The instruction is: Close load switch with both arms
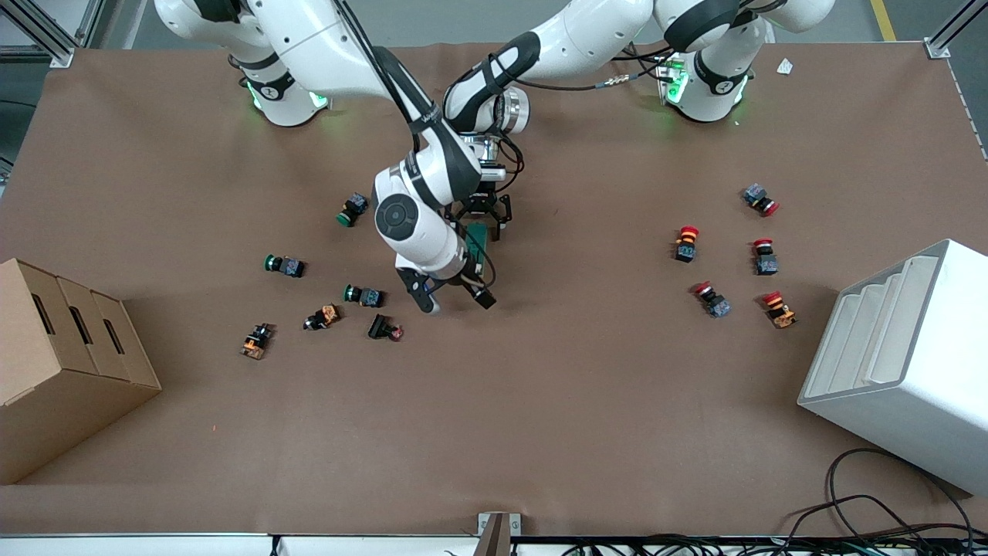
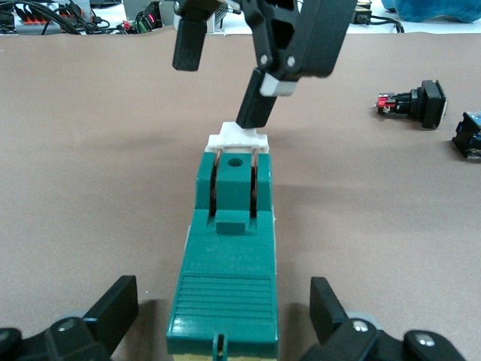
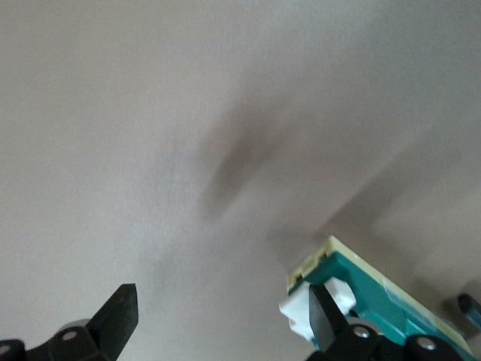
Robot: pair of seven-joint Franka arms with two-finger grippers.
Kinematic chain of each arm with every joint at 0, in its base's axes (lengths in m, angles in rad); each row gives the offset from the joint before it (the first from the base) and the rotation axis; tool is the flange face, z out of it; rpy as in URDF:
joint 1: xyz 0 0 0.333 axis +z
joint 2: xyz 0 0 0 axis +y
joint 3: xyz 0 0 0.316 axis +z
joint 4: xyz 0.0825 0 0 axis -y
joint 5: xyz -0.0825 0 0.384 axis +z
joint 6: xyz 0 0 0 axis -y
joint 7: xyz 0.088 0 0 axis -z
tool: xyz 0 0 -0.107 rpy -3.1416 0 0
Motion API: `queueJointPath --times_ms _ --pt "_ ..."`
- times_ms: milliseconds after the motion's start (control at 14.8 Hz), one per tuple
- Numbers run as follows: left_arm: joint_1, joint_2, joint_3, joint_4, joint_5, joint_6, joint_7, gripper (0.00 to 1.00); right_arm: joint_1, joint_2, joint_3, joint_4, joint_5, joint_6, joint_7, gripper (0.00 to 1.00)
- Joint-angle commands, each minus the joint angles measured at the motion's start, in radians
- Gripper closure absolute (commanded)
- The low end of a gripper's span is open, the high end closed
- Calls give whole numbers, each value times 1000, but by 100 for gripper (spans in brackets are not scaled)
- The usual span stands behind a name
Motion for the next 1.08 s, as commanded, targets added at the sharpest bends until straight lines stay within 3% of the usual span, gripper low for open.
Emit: queueJointPath --times_ms 0,270,608,743,1014 --pt "0 22 6 38 -3 17 19 0 -22 53 5 49 -35 3 -8 0" --pt "9 0 5 52 -59 17 82 0 -112 36 3 54 -95 -52 -120 0" --pt "9 -56 -5 92 -252 17 226 0 -332 -51 -15 75 -99 -265 -541 0" --pt "9 -87 -18 127 -352 17 275 0 -390 -108 -69 75 -178 -362 -750 0" --pt "52 -209 -18 224 -683 16 514 0 -403 -217 -219 94 -383 -536 -1051 0"
